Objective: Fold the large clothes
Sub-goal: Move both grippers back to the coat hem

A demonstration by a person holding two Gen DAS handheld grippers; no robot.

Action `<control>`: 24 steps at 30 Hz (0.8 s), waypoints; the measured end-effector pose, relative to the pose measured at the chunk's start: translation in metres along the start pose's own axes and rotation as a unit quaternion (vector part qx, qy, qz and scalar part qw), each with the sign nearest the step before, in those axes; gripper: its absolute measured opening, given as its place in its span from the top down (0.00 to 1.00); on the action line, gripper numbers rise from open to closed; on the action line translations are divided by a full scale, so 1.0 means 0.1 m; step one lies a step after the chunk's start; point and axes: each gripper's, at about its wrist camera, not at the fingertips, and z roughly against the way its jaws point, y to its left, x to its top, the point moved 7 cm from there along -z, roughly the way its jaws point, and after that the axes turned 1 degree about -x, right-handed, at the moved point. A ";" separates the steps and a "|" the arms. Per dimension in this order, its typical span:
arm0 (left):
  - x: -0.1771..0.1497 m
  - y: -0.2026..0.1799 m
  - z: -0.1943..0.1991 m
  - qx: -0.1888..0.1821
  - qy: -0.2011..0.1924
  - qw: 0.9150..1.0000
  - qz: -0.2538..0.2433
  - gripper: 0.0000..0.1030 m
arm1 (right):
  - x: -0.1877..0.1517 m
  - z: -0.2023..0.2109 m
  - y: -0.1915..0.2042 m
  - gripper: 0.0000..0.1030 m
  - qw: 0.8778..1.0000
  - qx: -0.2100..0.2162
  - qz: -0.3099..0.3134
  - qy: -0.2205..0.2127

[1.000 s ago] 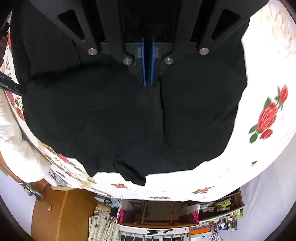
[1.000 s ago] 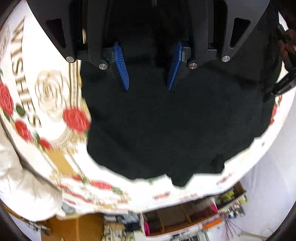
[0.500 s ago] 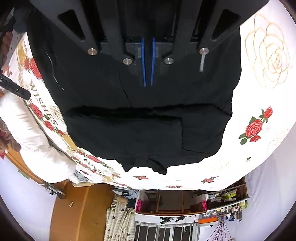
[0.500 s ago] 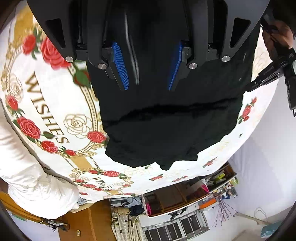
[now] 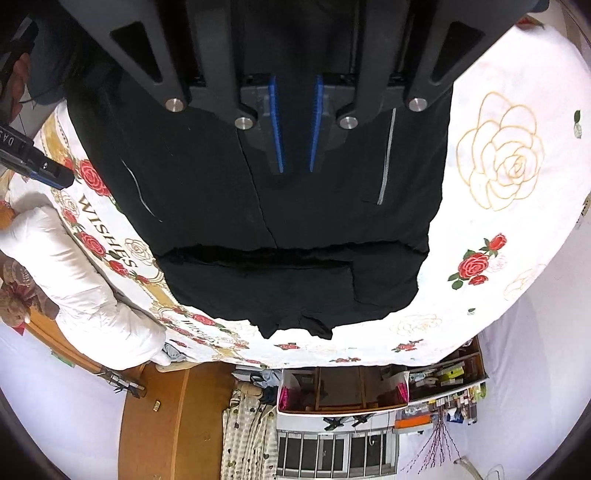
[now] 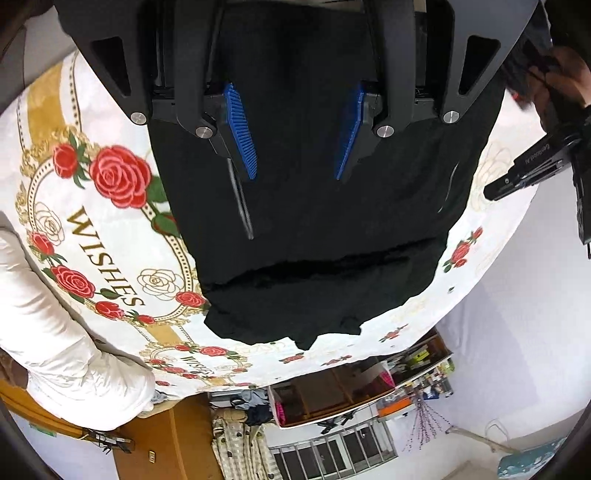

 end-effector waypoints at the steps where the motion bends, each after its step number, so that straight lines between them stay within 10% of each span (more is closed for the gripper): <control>1: -0.02 0.00 0.04 0.000 -0.002 1.000 0.000 0.81 | -0.03 0.03 0.02 0.56 1.000 0.002 0.001 -0.001; 21: -0.34 0.09 0.56 0.010 -0.019 1.000 0.005 0.79 | -0.32 0.52 0.49 0.56 0.999 0.013 0.036 -0.034; 24: -0.41 0.13 0.60 0.009 -0.022 1.000 0.010 0.75 | -0.37 0.53 0.46 0.43 0.999 0.011 0.036 -0.034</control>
